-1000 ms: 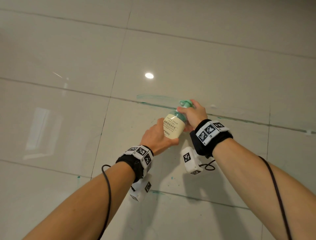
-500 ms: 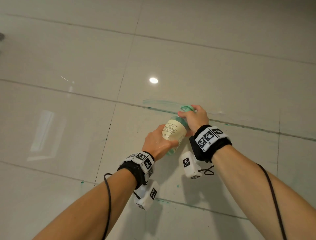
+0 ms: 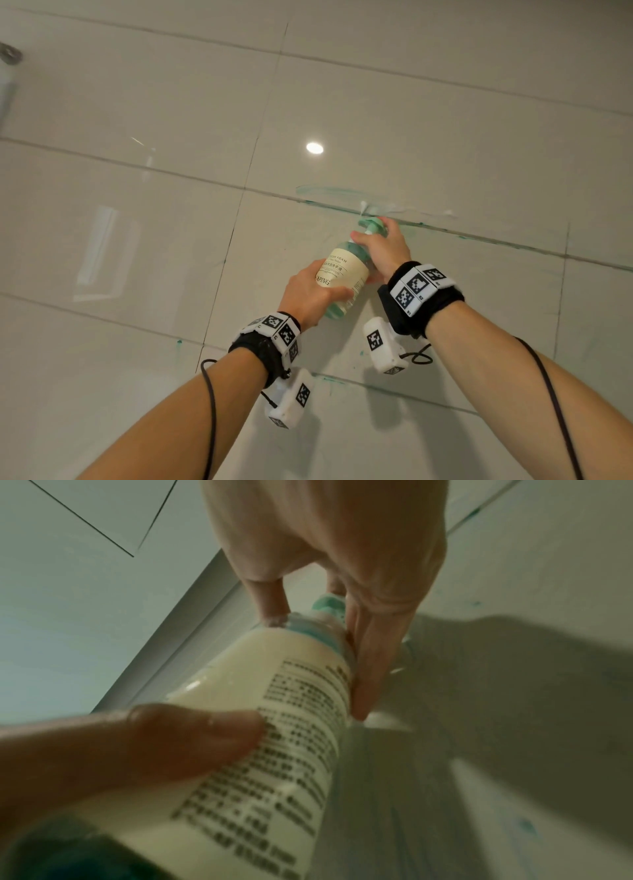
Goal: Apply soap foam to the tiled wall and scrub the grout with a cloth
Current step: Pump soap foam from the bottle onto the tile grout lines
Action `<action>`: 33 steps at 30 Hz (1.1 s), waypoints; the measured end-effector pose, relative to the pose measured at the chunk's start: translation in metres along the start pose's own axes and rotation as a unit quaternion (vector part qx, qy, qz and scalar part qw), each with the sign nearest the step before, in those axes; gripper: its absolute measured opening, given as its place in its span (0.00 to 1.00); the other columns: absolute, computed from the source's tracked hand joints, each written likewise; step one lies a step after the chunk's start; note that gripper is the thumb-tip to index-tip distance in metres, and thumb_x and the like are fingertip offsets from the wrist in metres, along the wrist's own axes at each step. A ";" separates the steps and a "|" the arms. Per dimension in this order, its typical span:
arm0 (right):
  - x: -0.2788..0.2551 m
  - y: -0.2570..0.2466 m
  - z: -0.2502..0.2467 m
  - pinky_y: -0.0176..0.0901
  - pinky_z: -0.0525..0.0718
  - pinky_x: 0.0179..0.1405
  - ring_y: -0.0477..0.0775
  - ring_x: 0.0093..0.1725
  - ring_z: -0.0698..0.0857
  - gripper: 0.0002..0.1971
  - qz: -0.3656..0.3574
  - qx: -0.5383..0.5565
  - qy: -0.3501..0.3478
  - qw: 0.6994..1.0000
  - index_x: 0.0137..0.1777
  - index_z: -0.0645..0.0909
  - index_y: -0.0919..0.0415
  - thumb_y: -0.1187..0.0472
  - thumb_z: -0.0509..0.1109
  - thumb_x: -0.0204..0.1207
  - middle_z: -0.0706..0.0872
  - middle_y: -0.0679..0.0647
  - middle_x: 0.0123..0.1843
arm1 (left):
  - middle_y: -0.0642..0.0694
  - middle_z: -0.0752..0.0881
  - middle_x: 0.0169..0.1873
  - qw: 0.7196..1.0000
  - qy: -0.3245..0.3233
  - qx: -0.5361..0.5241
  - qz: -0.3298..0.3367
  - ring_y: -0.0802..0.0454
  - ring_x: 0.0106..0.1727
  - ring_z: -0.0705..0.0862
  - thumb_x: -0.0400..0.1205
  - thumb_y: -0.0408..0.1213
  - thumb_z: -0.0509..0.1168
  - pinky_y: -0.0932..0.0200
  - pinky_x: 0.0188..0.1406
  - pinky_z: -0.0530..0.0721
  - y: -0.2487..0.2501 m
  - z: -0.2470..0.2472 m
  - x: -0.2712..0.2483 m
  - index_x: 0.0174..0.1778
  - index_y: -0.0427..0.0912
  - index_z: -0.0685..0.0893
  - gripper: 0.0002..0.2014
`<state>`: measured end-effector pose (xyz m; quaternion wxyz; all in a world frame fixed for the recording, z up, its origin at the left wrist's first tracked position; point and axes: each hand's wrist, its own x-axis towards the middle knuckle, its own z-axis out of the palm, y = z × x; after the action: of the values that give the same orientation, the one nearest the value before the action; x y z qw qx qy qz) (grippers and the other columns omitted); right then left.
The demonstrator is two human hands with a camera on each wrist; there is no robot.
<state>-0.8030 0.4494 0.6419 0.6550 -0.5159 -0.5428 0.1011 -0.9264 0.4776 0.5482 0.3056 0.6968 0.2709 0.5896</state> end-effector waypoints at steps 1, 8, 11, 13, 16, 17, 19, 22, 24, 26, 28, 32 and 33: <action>-0.003 0.004 0.003 0.69 0.90 0.45 0.61 0.50 0.89 0.29 0.009 0.010 -0.009 1.000 0.61 0.74 0.36 0.51 0.79 0.60 0.86 0.51 0.57 | 0.49 0.88 0.47 1.000 -0.001 -0.012 -0.009 0.48 0.39 0.89 0.70 0.42 0.78 0.63 0.18 0.76 -0.003 0.000 -0.005 0.64 0.56 0.81 0.26; -0.020 0.034 0.010 0.60 0.91 0.43 0.59 0.48 0.91 0.22 0.005 0.072 0.002 0.997 0.54 0.78 0.39 0.63 0.78 0.66 0.88 0.50 0.53 | 0.46 0.90 0.45 0.998 0.001 -0.056 -0.036 0.49 0.33 0.88 0.69 0.39 0.79 0.65 0.16 0.74 -0.025 -0.003 -0.024 0.61 0.52 0.85 0.23; -0.025 0.043 0.015 0.61 0.91 0.47 0.57 0.47 0.91 0.20 0.004 0.071 0.023 0.997 0.50 0.80 0.39 0.63 0.79 0.64 0.88 0.49 0.52 | 0.46 0.90 0.43 0.997 0.007 -0.072 -0.039 0.52 0.32 0.86 0.69 0.35 0.79 0.70 0.15 0.72 -0.031 -0.003 -0.029 0.59 0.50 0.86 0.21; -0.027 0.043 0.019 0.62 0.90 0.48 0.57 0.48 0.90 0.20 0.011 0.067 0.028 0.997 0.50 0.81 0.40 0.61 0.79 0.61 0.88 0.50 0.52 | 0.46 0.90 0.43 0.995 0.009 -0.086 -0.043 0.52 0.32 0.86 0.70 0.33 0.79 0.71 0.15 0.72 -0.033 -0.004 -0.031 0.57 0.49 0.86 0.21; -0.032 0.043 0.021 0.63 0.90 0.47 0.58 0.49 0.90 0.19 0.020 0.058 0.027 0.998 0.49 0.82 0.41 0.57 0.79 0.58 0.88 0.50 0.52 | 0.43 0.91 0.45 0.993 0.008 -0.104 -0.053 0.50 0.32 0.86 0.70 0.31 0.79 0.71 0.15 0.72 -0.035 -0.005 -0.034 0.60 0.46 0.87 0.22; -0.035 0.044 0.022 0.63 0.91 0.47 0.58 0.49 0.90 0.19 0.021 0.058 0.025 0.998 0.49 0.82 0.42 0.57 0.79 0.58 0.88 0.50 0.53 | 0.42 0.91 0.45 0.992 0.005 -0.108 -0.056 0.49 0.33 0.87 0.70 0.31 0.79 0.71 0.16 0.73 -0.037 -0.005 -0.036 0.60 0.46 0.86 0.23; -0.042 0.049 0.023 0.63 0.91 0.47 0.58 0.49 0.90 0.19 0.024 0.056 0.020 0.998 0.53 0.81 0.42 0.57 0.78 0.62 0.88 0.50 0.53 | 0.42 0.91 0.46 0.991 0.003 -0.116 -0.060 0.47 0.34 0.88 0.70 0.30 0.79 0.70 0.16 0.74 -0.041 -0.006 -0.042 0.61 0.45 0.86 0.23; -0.054 0.058 0.023 0.60 0.91 0.46 0.56 0.48 0.89 0.23 0.025 0.053 0.018 0.998 0.62 0.77 0.41 0.59 0.77 0.70 0.85 0.49 0.54 | 0.41 0.91 0.46 0.990 -0.004 -0.123 -0.066 0.48 0.33 0.88 0.71 0.29 0.79 0.71 0.15 0.73 -0.048 -0.006 -0.052 0.62 0.44 0.86 0.23; -0.060 0.065 0.022 0.58 0.92 0.44 0.56 0.46 0.89 0.26 0.036 0.052 0.013 0.998 0.67 0.75 0.41 0.60 0.77 0.71 0.84 0.50 0.55 | 0.41 0.90 0.46 0.989 -0.013 -0.127 -0.075 0.54 0.30 0.87 0.72 0.28 0.78 0.71 0.15 0.73 -0.053 -0.005 -0.059 0.62 0.43 0.85 0.22; -0.065 0.072 0.021 0.60 0.92 0.41 0.58 0.45 0.90 0.28 0.044 0.043 0.005 0.998 0.68 0.74 0.40 0.60 0.78 0.71 0.84 0.51 0.56 | 0.41 0.89 0.46 0.988 -0.016 -0.128 -0.087 0.56 0.27 0.86 0.73 0.29 0.77 0.69 0.14 0.73 -0.059 -0.002 -0.066 0.61 0.42 0.83 0.21; -0.068 0.075 0.021 0.62 0.92 0.41 0.58 0.46 0.90 0.27 0.049 0.033 0.000 0.998 0.66 0.74 0.39 0.59 0.78 0.70 0.85 0.52 0.55 | 0.41 0.88 0.47 0.987 -0.015 -0.128 -0.099 0.57 0.25 0.86 0.73 0.30 0.78 0.68 0.12 0.72 -0.064 0.002 -0.072 0.62 0.40 0.81 0.22; -0.067 0.074 0.018 0.64 0.91 0.40 0.59 0.47 0.90 0.26 0.048 0.029 0.004 0.998 0.61 0.75 0.38 0.58 0.78 0.66 0.85 0.51 0.55 | 0.40 0.87 0.48 0.985 -0.006 -0.134 -0.108 0.56 0.24 0.86 0.73 0.30 0.78 0.67 0.11 0.71 -0.064 0.005 -0.074 0.59 0.35 0.76 0.23; -0.067 0.075 0.018 0.64 0.91 0.39 0.59 0.47 0.90 0.25 0.050 0.032 0.006 0.998 0.59 0.76 0.38 0.58 0.78 0.65 0.85 0.51 0.55 | 0.40 0.86 0.49 0.985 -0.004 -0.132 -0.108 0.55 0.25 0.86 0.72 0.30 0.78 0.67 0.11 0.71 -0.065 0.004 -0.073 0.59 0.35 0.75 0.23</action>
<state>-0.8114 0.4464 0.5404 0.6688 -0.5214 -0.5089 0.1477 -0.9348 0.4664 0.4517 0.4583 0.6193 0.2631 0.5807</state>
